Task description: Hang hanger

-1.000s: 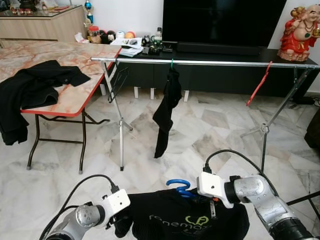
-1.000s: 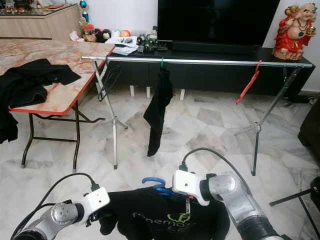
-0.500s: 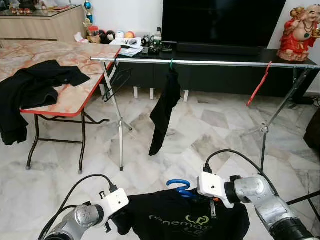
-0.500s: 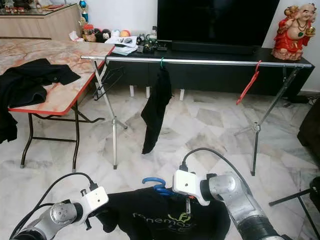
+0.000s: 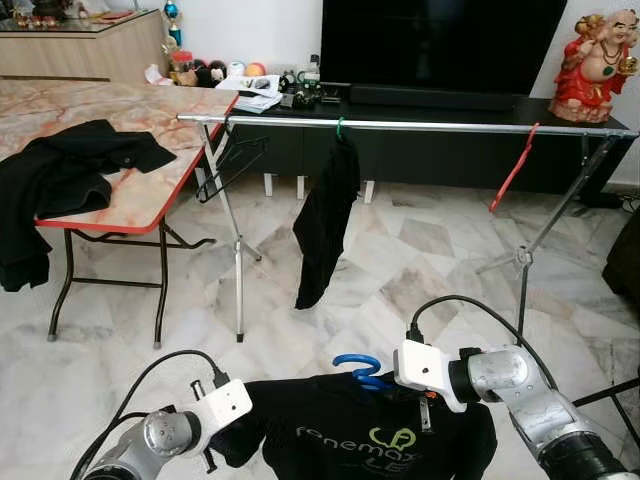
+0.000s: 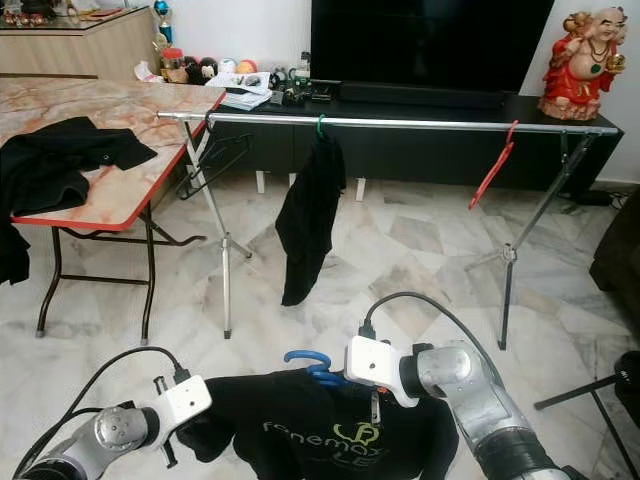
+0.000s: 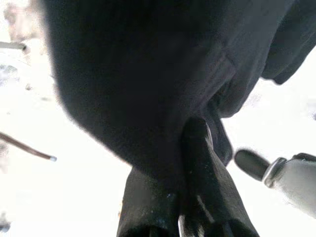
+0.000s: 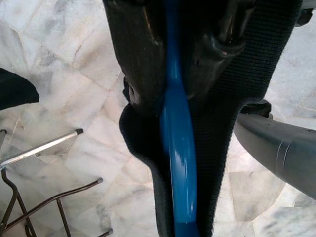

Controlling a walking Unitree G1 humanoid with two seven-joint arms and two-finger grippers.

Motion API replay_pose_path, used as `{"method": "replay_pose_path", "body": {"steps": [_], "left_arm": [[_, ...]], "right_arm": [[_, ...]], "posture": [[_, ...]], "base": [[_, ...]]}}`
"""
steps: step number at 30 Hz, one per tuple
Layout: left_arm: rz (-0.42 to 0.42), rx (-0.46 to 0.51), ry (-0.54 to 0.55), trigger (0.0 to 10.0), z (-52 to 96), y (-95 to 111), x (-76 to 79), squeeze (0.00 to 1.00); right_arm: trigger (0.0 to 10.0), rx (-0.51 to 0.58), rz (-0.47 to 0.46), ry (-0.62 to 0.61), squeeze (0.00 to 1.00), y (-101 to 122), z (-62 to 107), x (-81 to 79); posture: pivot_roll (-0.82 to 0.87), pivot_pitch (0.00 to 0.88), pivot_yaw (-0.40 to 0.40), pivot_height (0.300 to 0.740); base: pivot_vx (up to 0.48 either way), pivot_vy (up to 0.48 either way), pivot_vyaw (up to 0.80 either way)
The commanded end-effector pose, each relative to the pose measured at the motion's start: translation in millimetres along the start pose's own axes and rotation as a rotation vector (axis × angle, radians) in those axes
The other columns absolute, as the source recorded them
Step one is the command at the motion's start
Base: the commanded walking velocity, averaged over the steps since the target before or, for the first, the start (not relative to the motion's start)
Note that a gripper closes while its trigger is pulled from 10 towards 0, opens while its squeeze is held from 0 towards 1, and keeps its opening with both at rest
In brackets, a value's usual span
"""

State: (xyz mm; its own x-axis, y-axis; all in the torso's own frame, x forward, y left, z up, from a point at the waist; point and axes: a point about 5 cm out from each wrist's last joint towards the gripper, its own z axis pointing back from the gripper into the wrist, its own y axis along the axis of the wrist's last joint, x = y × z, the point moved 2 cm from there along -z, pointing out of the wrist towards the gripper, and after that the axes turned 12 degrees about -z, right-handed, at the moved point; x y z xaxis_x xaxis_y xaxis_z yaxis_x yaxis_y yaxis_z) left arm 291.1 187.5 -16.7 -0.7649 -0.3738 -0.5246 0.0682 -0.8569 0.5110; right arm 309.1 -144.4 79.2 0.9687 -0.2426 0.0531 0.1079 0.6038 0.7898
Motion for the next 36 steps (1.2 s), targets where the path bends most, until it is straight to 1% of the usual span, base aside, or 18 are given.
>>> {"method": "replay_pose_path", "body": {"steps": [1, 3, 4, 5, 6, 8, 9, 11, 13, 14, 18, 19, 22, 23, 27, 31, 34, 36], "left_arm": [[-0.011, -0.060, -0.004, 0.0, 2.2, -10.6, 1.5, 0.00], [-0.004, -0.086, 0.015, 0.0, 2.7, -14.1, 0.5, 0.00], [-0.003, -0.153, 0.075, 0.0, 4.5, -22.2, -4.8, 0.00], [0.008, -0.173, 0.103, 0.0, 5.4, -24.7, -7.7, 0.00], [0.039, -0.196, 0.152, 0.0, 7.1, -28.0, -13.0, 0.00], [0.159, -0.274, 0.287, 0.0, 14.3, -40.1, -27.3, 0.00], [0.185, -0.301, 0.310, 0.0, 16.7, -44.6, -29.3, 0.00], [0.270, -0.420, 0.377, 0.0, 28.9, -65.9, -32.4, 0.00], [0.301, -0.467, 0.380, 0.0, 34.2, -75.5, -29.4, 0.00], [0.313, -0.531, 0.371, 0.0, 40.3, -86.8, -23.6, 0.00], [0.312, -0.607, 0.341, 0.0, 47.0, -99.2, -13.6, 0.00], [0.295, -0.654, 0.282, 0.0, 50.5, -106.7, -2.6, 0.00], [0.225, -0.686, 0.131, 0.0, 50.9, -111.8, 19.4, 0.00], [0.158, -0.665, -0.053, 0.0, 46.6, -109.1, 44.9, 0.00], [0.101, -0.602, -0.260, 0.0, 40.3, -99.7, 73.1, 0.00], [0.119, -0.533, -0.288, 0.0, 30.7, -85.5, 73.0, 0.00], [0.111, -0.488, -0.289, 0.0, 25.6, -76.7, 65.3, 0.00], [0.136, -0.448, -0.247, 0.0, 20.9, -68.6, 53.8, 0.00]], "right_arm": [[10.0, 0.048, 0.040, -0.042, 0.00, 15.5, 5.2, 9.3], [10.0, 0.050, 0.038, -0.048, 0.00, 15.8, 5.4, 10.2], [10.0, 0.043, 0.037, -0.051, 0.00, 14.8, 5.6, 10.8], [10.0, 0.036, 0.037, -0.050, 0.00, 13.9, 5.8, 10.8], [10.0, 0.028, 0.038, -0.049, 0.00, 12.4, 6.2, 10.5], [10.0, 0.013, 0.034, -0.060, 0.00, 9.0, 7.7, 11.5], [10.0, 0.012, 0.033, -0.062, 0.00, 8.6, 8.1, 11.9], [10.0, 0.010, 0.030, -0.063, 0.00, 7.5, 11.7, 12.7], [10.0, 0.007, 0.028, -0.069, 0.00, 7.4, 13.7, 14.0], [10.0, 0.001, 0.028, -0.073, 0.00, 6.5, 15.4, 14.9], [10.0, -0.002, 0.026, -0.078, 0.00, 5.6, 17.4, 15.9], [10.0, -0.001, 0.025, -0.094, 0.00, 5.9, 19.5, 18.2], [10.0, 0.022, 0.021, -0.139, 0.00, 8.8, 23.4, 24.4], [10.0, 0.059, 0.010, -0.194, 0.00, 14.1, 26.7, 32.2], [10.0, 0.118, -0.013, -0.296, 0.00, 22.6, 30.4, 45.3], [10.0, 0.155, -0.031, -0.306, 0.00, 26.4, 26.8, 46.3], [10.0, 0.151, -0.044, -0.313, 0.00, 25.0, 21.2, 45.9], [10.0, 0.141, -0.039, -0.288, 0.00, 22.8, 16.1, 42.0]], "posture": [[0.17, 0.000, -0.023, 0.740], [0.17, 0.000, -0.023, 0.740], [0.17, 0.000, -0.024, 0.740], [0.17, 0.000, -0.025, 0.740], [0.17, 0.000, -0.025, 0.740], [0.17, 0.000, -0.028, 0.740], [0.17, 0.000, -0.029, 0.740], [0.17, 0.000, -0.029, 0.740], [0.17, 0.000, -0.029, 0.740], [0.17, 0.000, -0.029, 0.740], [0.17, 0.000, -0.030, 0.740], [0.17, 0.000, -0.030, 0.740], [0.17, 0.000, -0.031, 0.740], [0.17, 0.000, -0.033, 0.740], [0.17, 0.000, -0.036, 0.740], [0.17, 0.000, -0.039, 0.740], [0.17, 0.000, -0.041, 0.740], [0.18, 0.000, -0.043, 0.740]], "base": [[0.000, 0.000, 0.00], [0.000, 0.000, 0.00], [0.000, 0.000, 0.00], [0.000, 0.000, 0.00], [0.000, 0.000, 0.00], [0.000, 0.000, 0.00], [0.000, 0.000, 0.00], [0.000, 0.000, 0.00], [0.000, 0.000, 0.00], [0.000, 0.000, 0.00], [0.000, 0.000, 0.00], [0.000, 0.000, 0.00], [0.000, 0.000, 0.00], [0.000, 0.000, 0.00], [0.000, 0.000, 0.00], [0.000, 0.000, 0.00], [0.000, 0.000, 0.00], [0.000, 0.000, 0.00]]}}
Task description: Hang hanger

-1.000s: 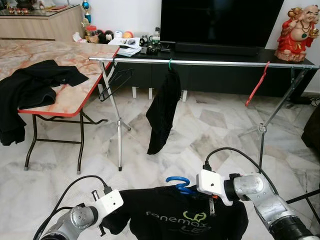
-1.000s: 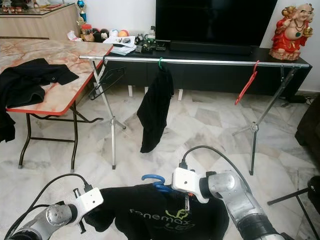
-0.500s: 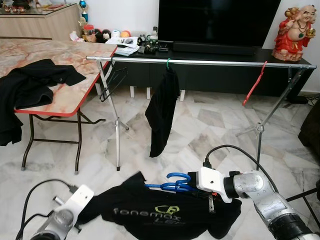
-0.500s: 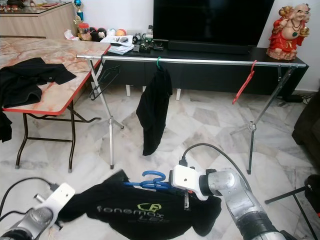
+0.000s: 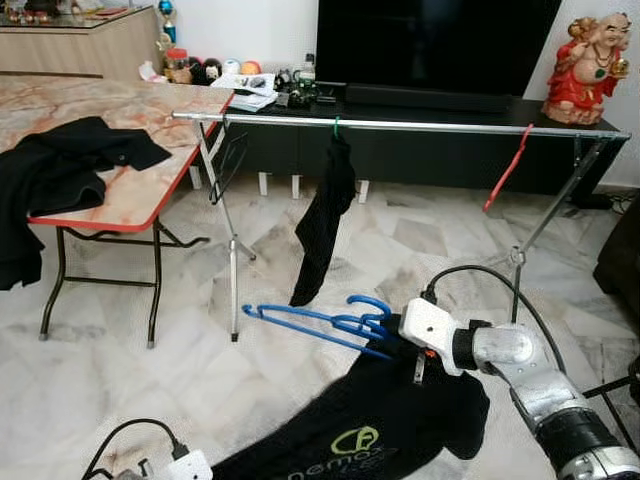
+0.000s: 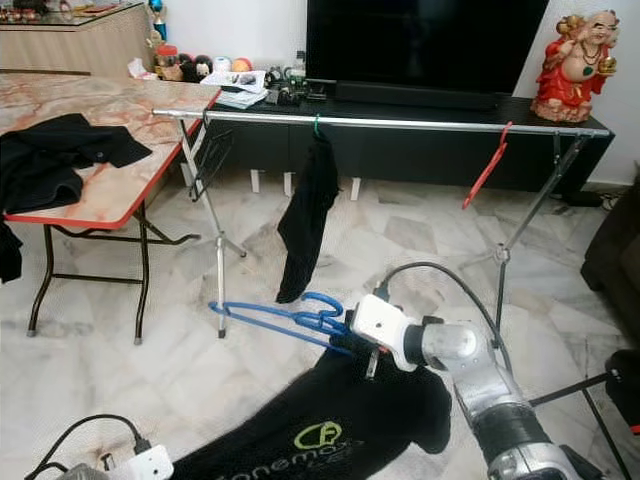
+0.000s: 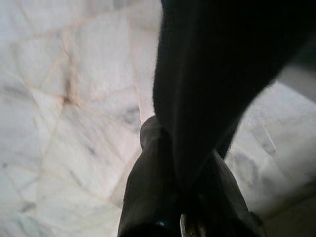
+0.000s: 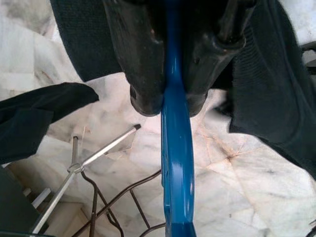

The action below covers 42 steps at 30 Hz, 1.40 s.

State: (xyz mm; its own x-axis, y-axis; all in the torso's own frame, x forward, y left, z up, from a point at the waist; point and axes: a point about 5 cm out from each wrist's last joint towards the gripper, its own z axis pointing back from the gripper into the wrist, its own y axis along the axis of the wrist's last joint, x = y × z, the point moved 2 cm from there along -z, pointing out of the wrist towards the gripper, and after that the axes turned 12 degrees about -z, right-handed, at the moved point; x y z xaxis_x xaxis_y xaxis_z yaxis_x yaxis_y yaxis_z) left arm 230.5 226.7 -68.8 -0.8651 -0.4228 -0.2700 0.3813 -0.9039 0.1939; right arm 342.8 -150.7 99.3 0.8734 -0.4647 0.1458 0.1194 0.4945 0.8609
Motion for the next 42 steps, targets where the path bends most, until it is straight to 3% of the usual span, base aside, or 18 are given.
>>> {"method": "replay_pose_path", "body": {"steps": [1, 5, 9, 13, 14, 16, 17, 22, 24, 26, 30, 33, 36, 37, 38, 39, 40, 42], "left_arm": [[0.028, 0.011, 0.024, 0.0, 3.9, -1.4, -9.5, 0.00], [0.016, 0.064, 0.064, 0.0, 8.7, 9.0, -23.0, 0.00], [0.026, 0.174, 0.134, 0.0, 18.2, 29.7, -43.3, 0.00], [0.062, 0.261, 0.184, 0.0, 27.5, 45.5, -57.3, 0.00], [0.062, 0.261, 0.184, 0.0, 27.5, 45.5, -57.3, 0.00], [0.070, 0.333, 0.203, 0.0, 36.0, 58.7, -64.7, 0.00], [0.070, 0.333, 0.203, 0.0, 36.0, 58.7, -64.7, 0.00], [0.098, 0.387, 0.210, 0.0, 40.3, 67.0, -65.8, 0.00], [0.106, 0.389, 0.216, 0.0, 40.7, 66.9, -65.8, 0.00], [0.121, 0.393, 0.250, 0.0, 42.6, 65.7, -67.5, 0.00], [0.188, 0.455, 0.479, 0.0, 58.4, 65.3, -85.4, 0.00], [0.370, 0.617, 0.686, 0.0, 84.3, 73.3, -100.8, 0.00], [0.466, 0.718, 0.771, 0.0, 102.2, 78.2, -101.4, 0.00], [0.523, 0.780, 0.802, 1.9, 111.3, 80.2, -97.4, 0.00], [0.523, 0.780, 0.802, 1.9, 111.3, 80.2, -97.4, 0.00], [0.537, 0.799, 0.812, 2.9, 114.2, 80.7, -95.9, 0.00], [0.547, 0.815, 0.814, 9.3, 116.7, 81.7, -93.7, 0.00], [0.545, 0.848, 0.808, 10.0, 120.4, 85.6, -90.7, 0.00]], "right_arm": [[10.0, 0.023, 0.014, -0.028, 0.00, 7.1, 2.3, 6.2], [10.0, 0.035, 0.012, -0.042, 0.00, 7.7, -3.4, 4.8], [10.0, 0.171, -0.069, -0.259, 0.00, 23.3, -13.4, 20.2], [10.0, 0.416, -0.309, -0.417, 0.00, 38.9, -13.9, 31.5], [10.0, 0.416, -0.309, -0.417, 0.00, 38.9, -13.9, 31.5], [10.0, 0.592, -0.519, -0.512, 0.00, 39.4, -14.0, 34.3], [10.0, 0.592, -0.519, -0.512, 0.00, 39.4, -14.0, 34.3], [10.0, 0.902, -0.862, -0.437, 0.00, 40.3, -16.2, 27.4], [10.0, 0.873, -0.853, -0.478, 0.00, 37.2, -17.9, 27.4], [10.0, 0.727, -0.795, -0.606, 0.00, 26.4, -24.0, 27.7], [10.0, 0.429, -0.734, -0.784, 0.00, -7.2, -32.5, 22.3], [10.0, 0.268, -0.805, -0.824, 0.00, -44.5, -33.5, 8.0], [10.0, 0.142, -0.855, -0.825, 0.00, -78.4, -33.3, -13.3], [10.0, 0.047, -0.901, -0.817, 0.00, -103.4, -32.7, -33.0], [10.0, 0.047, -0.901, -0.817, 0.00, -103.4, -32.7, -33.0], [10.0, 0.017, -0.911, -0.814, 0.00, -110.9, -32.2, -39.5], [10.0, -0.011, -0.924, -0.807, 0.00, -119.8, -31.3, -47.9], [10.0, -0.059, -0.947, -0.809, 0.00, -132.0, -29.7, -59.2]], "posture": [[0.18, 0.000, -0.043, 0.740], [0.18, 0.000, -0.045, 0.740], [0.18, 0.000, -0.047, 0.740], [0.19, 0.000, -0.051, 0.740], [0.19, 0.000, -0.051, 0.740], [0.20, 0.000, -0.049, 0.740], [0.20, 0.000, -0.049, 0.740], [0.22, 0.000, -0.049, 0.740], [0.22, 0.000, -0.047, 0.740], [0.21, 0.000, -0.043, 0.740], [0.20, 0.000, -0.030, 0.740], [0.20, 0.000, -0.027, 0.740], [0.21, 0.000, -0.027, 0.740], [0.21, 0.000, -0.026, 0.740], [0.21, 0.000, -0.026, 0.740], [0.21, 0.000, -0.027, 0.740], [0.21, 0.000, -0.027, 0.740], [0.22, 0.000, -0.027, 0.740]], "base": [[0.000, 0.000, 0.00], [0.000, 0.000, 0.00], [0.000, 0.000, 0.00], [0.000, 0.000, 0.00], [0.000, 0.000, 0.00], [0.000, 0.000, 0.00], [0.000, 0.000, 0.00], [0.000, 0.000, 0.00], [0.000, 0.000, 0.00], [0.000, 0.000, 0.00], [0.000, 0.000, 0.00], [0.000, 0.000, 0.00], [0.000, 0.000, 0.00], [0.000, 0.000, 0.00], [0.000, 0.000, 0.00], [0.000, 0.000, 0.00], [0.000, 0.000, 0.00], [0.000, 0.000, 0.00]]}}
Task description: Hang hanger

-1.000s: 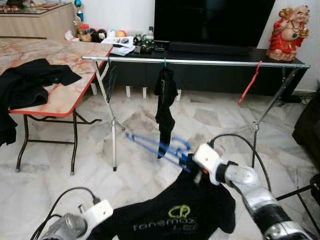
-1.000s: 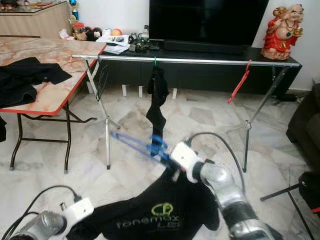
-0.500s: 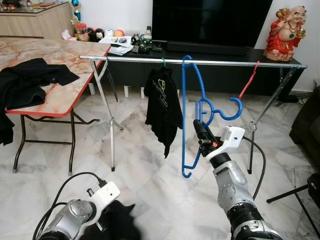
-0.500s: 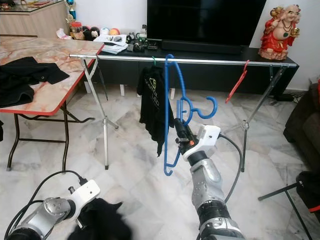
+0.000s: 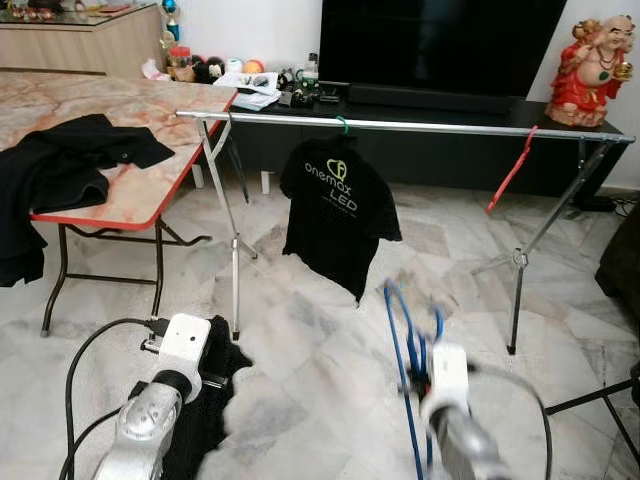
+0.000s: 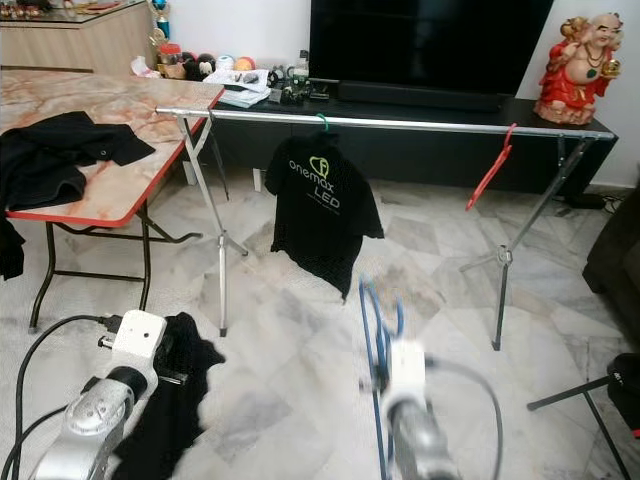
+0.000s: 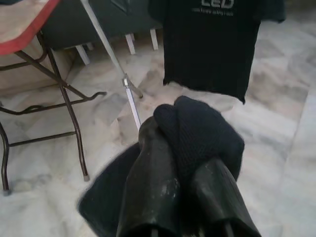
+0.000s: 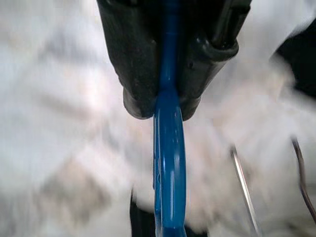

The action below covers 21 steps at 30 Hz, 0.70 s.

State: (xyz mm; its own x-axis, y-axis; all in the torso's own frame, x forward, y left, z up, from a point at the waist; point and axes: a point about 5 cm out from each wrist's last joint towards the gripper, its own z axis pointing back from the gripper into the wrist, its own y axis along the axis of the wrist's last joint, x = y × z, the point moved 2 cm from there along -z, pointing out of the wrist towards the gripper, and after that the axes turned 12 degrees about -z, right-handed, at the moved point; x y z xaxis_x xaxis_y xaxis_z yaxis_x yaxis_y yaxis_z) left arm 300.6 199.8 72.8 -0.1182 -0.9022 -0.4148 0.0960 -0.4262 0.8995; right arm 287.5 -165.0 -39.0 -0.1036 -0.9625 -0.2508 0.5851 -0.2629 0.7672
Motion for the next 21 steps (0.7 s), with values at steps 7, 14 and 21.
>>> {"method": "replay_pose_path", "body": {"steps": [7, 14, 21], "left_arm": [[0.037, 0.093, 0.065, 10.0, 4.5, 19.2, 7.3, 0.00], [0.021, 0.112, 0.090, 10.0, 7.5, 28.3, 5.8, 0.00], [0.046, 0.126, 0.084, 10.0, 8.0, 31.9, 8.9, 0.00]], "right_arm": [[10.0, -0.188, 0.005, -0.200, 0.00, -66.1, 25.0, 37.6], [10.0, -0.236, -0.004, -0.233, 0.00, -85.4, 35.2, 45.9], [10.0, -0.250, 0.019, -0.239, 0.00, -90.9, 38.1, 47.3]], "posture": [[0.20, 0.000, -0.024, 0.740], [0.20, 0.000, -0.012, 0.740], [0.19, 0.000, -0.010, 0.740]], "base": [[0.000, 0.000, 0.00], [0.000, 0.000, 0.00], [0.000, 0.000, 0.00]]}}
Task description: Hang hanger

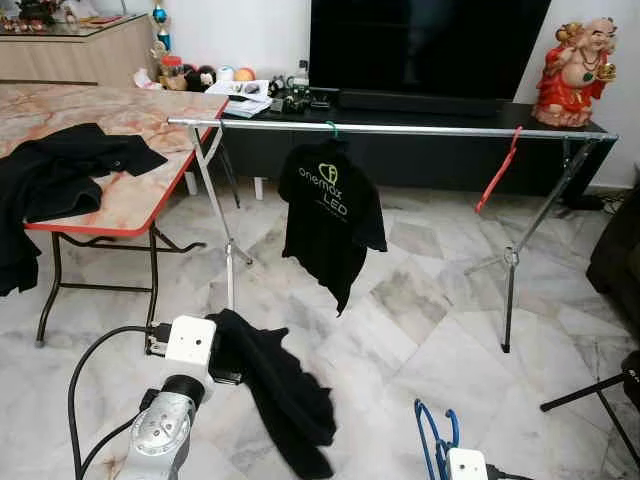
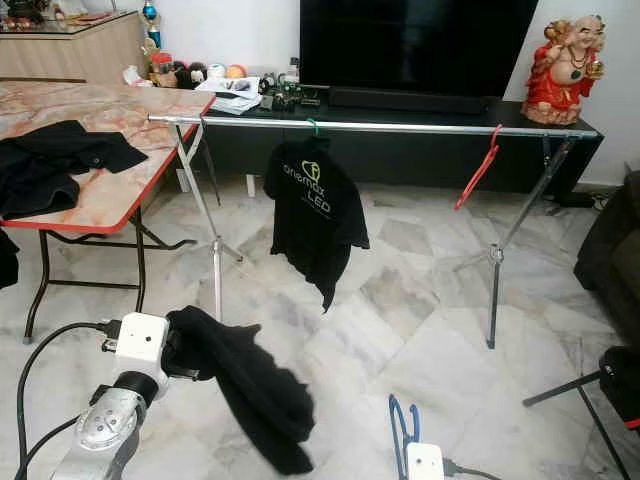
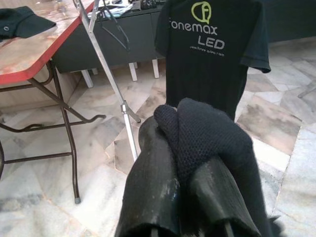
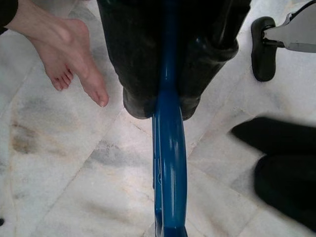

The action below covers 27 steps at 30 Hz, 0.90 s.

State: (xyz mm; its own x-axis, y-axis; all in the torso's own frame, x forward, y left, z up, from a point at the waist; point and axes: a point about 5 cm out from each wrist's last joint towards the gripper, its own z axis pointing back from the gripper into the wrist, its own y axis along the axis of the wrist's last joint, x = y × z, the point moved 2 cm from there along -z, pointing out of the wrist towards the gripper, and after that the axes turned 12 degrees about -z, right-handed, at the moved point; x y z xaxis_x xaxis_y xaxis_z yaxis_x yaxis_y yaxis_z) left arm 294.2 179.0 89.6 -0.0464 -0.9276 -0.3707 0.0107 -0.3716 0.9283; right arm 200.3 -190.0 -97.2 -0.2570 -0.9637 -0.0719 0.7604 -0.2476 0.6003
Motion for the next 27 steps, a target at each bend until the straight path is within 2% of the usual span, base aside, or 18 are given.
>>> {"method": "replay_pose_path", "body": {"steps": [1, 5, 10, 14, 27], "left_arm": [[-0.006, 0.036, 0.009, 10.0, 0.2, 9.3, -1.8, 0.00], [0.002, 0.026, 0.010, 10.0, -0.8, 9.6, -1.3, 0.00], [-0.005, 0.025, 0.014, 10.0, -3.6, 11.0, -2.9, 0.00], [-0.010, 0.023, 0.010, 10.0, -3.6, 11.9, -2.7, 0.00], [-0.014, 0.015, 0.002, 10.0, -4.6, 12.0, -5.0, 0.00]], "right_arm": [[10.0, -0.004, -0.008, -0.005, 0.00, -2.0, 0.3, 0.4], [10.0, 0.013, 0.013, -0.005, 0.00, 1.4, 0.2, 2.2], [10.0, 0.006, 0.043, 0.009, 0.00, 1.6, -0.1, 0.5], [10.0, -0.009, 0.015, 0.013, 0.00, -3.7, 0.7, -0.3], [10.0, -0.051, 0.018, 0.020, 0.00, -17.7, 3.0, -2.4]], "posture": [[0.19, 0.000, -0.009, 0.740], [0.19, 0.000, -0.010, 0.740], [0.20, 0.000, -0.015, 0.740], [0.21, 0.000, -0.015, 0.740], [0.22, 0.000, -0.011, 0.740]], "base": [[0.000, 0.000, 0.00], [0.000, 0.480, 0.20], [0.000, 0.480, 0.73], [0.000, 0.480, 0.00], [0.000, 0.480, 0.00]]}}
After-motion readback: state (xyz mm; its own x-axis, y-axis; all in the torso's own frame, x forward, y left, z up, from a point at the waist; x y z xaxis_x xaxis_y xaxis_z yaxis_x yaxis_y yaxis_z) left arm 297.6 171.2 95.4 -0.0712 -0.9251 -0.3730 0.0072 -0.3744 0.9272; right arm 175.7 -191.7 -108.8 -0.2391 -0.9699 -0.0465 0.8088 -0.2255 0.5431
